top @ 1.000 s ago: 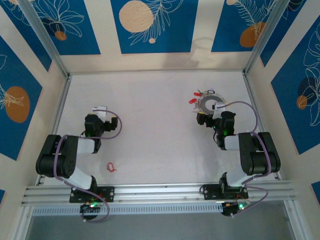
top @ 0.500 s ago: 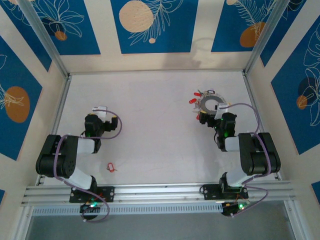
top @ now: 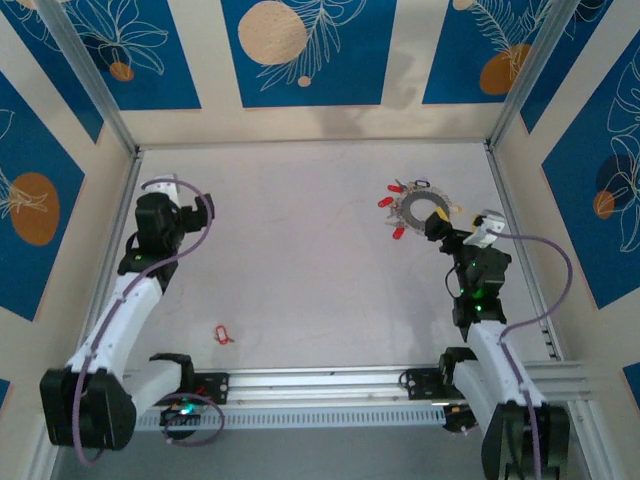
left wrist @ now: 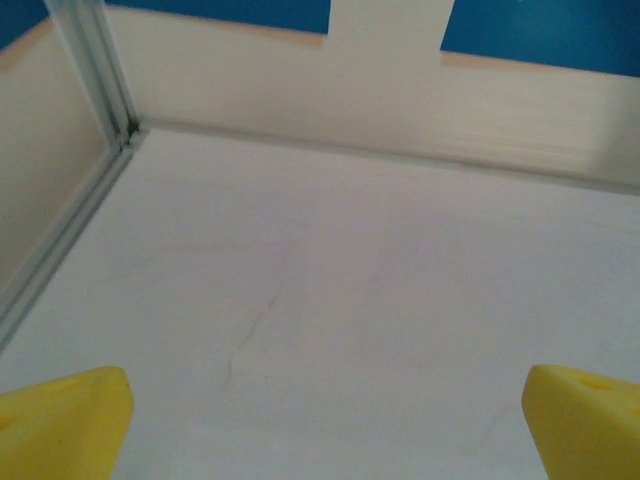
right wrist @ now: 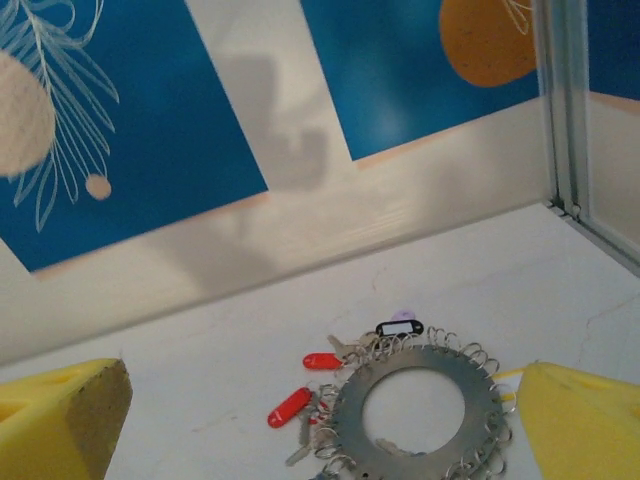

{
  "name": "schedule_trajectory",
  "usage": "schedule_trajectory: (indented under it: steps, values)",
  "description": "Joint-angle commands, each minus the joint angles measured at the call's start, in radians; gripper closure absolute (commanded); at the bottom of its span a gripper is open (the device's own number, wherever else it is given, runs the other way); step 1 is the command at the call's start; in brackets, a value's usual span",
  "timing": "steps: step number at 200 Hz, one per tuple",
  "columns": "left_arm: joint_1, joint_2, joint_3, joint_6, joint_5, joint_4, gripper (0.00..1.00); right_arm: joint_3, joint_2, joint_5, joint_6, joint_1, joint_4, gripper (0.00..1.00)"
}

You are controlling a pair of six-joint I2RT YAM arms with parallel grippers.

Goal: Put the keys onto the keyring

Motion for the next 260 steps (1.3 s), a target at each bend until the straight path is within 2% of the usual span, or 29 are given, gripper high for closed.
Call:
schedule_trajectory:
  steps: [1, 10, 27, 39, 67, 89, 114, 122, 143, 161, 176, 183, 200, 235, 260]
  values:
    - [-0.004, -0.068, 0.053, -0.216, -0.001, -0.347, 0.0, 0.017, -0.021, -0.041, 0.105, -0.015, -0.23, 0.01]
    - [0.012, -0.097, 0.067, -0.284, 0.022, -0.395, 0.0, 0.027, -0.015, -0.05, 0.099, -0.016, -0.262, 0.01]
    - [0.041, -0.107, 0.099, -0.209, 0.287, -0.358, 0.0, 0.051, 0.03, -0.09, 0.102, -0.008, -0.277, 0.01]
    - [0.041, -0.065, 0.154, -0.156, 0.405, -0.382, 0.0, 0.083, 0.089, -0.106, 0.097, 0.005, -0.288, 0.0]
    - [0.041, 0.081, 0.298, -0.074, 0.458, -0.495, 0.0, 0.2, 0.253, -0.084, 0.092, 0.054, -0.404, 0.07]
    - [0.037, 0.141, 0.328, -0.068, 0.567, -0.447, 0.0, 0.287, 0.39, -0.1, 0.107, 0.055, -0.477, 0.24]
    - [0.032, 0.159, 0.256, -0.109, 0.532, -0.328, 0.0, 0.379, 0.513, -0.101, 0.18, 0.035, -0.569, 0.36]
    - [0.032, 0.17, 0.243, -0.111, 0.519, -0.323, 0.0, 0.402, 0.544, -0.105, 0.189, 0.026, -0.587, 0.4]
    - [0.031, 0.181, 0.235, -0.112, 0.501, -0.371, 0.0, 0.474, 0.643, -0.154, 0.183, -0.025, -0.644, 0.43]
    - [0.03, 0.175, 0.196, -0.139, 0.473, -0.369, 0.0, 0.541, 0.738, -0.262, 0.13, -0.063, -0.686, 0.61]
    - [0.029, 0.182, 0.19, -0.166, 0.498, -0.356, 0.0, 0.587, 0.805, -0.288, 0.112, -0.079, -0.707, 0.64]
    - [0.029, 0.189, 0.192, -0.171, 0.516, -0.353, 0.0, 0.612, 0.836, -0.317, 0.1, -0.089, -0.721, 0.72]
    - [0.029, 0.204, 0.196, -0.189, 0.51, -0.357, 0.0, 0.677, 0.897, -0.325, 0.066, -0.09, -0.778, 0.79]
    - [0.029, 0.232, 0.209, -0.197, 0.518, -0.38, 0.0, 0.757, 0.955, -0.268, 0.016, -0.069, -0.842, 0.79]
    - [0.029, 0.246, 0.223, -0.171, 0.473, -0.407, 0.0, 0.802, 0.988, -0.24, -0.012, -0.03, -0.881, 0.79]
